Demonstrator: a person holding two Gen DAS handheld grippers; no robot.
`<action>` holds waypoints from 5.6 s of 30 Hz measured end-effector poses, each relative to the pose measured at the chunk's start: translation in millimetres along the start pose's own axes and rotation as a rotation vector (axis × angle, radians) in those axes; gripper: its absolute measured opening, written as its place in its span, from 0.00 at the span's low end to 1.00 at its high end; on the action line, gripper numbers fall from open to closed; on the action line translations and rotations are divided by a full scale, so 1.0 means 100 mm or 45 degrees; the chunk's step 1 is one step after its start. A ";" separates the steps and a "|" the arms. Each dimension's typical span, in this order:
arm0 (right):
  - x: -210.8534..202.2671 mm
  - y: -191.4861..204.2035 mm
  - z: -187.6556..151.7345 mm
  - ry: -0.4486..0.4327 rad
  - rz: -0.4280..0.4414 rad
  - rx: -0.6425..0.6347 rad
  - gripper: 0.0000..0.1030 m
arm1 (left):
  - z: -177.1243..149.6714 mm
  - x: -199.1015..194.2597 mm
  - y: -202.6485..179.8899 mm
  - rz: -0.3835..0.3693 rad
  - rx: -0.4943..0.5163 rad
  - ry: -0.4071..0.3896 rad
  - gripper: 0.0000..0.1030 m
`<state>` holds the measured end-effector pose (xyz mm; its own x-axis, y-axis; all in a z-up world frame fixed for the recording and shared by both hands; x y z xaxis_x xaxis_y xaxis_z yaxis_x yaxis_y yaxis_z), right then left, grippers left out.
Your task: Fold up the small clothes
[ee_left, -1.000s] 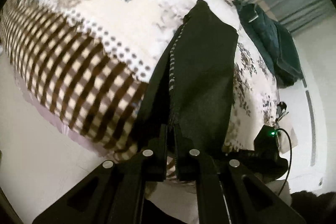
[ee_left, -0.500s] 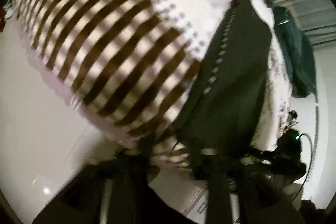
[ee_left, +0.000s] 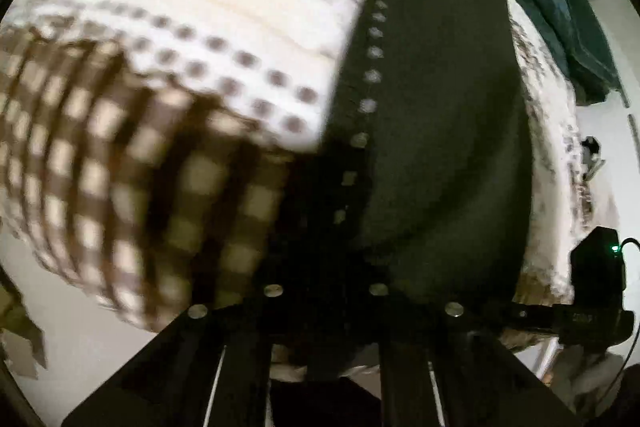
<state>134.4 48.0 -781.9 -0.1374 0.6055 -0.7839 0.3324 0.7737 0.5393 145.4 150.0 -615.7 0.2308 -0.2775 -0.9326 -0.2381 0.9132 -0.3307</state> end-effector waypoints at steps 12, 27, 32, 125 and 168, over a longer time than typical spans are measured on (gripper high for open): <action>0.18 -0.11 0.08 0.097 0.206 0.163 0.55 | -0.15 0.20 0.07 -0.331 -0.115 0.152 0.51; -0.43 0.31 0.01 -0.031 0.418 0.135 0.13 | 0.04 -0.51 -0.16 -0.447 -0.184 0.040 0.06; -1.00 0.73 0.33 -0.172 0.460 0.060 0.13 | 0.53 -0.85 -0.42 -0.502 -0.111 -0.058 0.06; -2.27 -0.96 1.99 -0.156 0.073 0.337 0.62 | 1.46 0.43 -0.14 0.229 -0.176 0.047 0.52; -2.58 -0.40 3.64 -0.454 0.165 -0.151 0.08 | 2.76 0.57 -0.72 0.201 -0.232 -0.095 1.00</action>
<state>496.7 -207.1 -713.1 0.2379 0.6128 -0.7536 0.2128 0.7241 0.6560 436.1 151.0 -605.7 0.2445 -0.1070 -0.9637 -0.4411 0.8728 -0.2088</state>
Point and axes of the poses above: each gripper's, at about its wrist camera, not at the fingertips, and x roughly the way its jaws point, y to its left, z to its top, the point moved 4 cm from there along x, roughly the way its jaws point, and after that the axes turned 1 degree about -x, right-handed, at the moved point
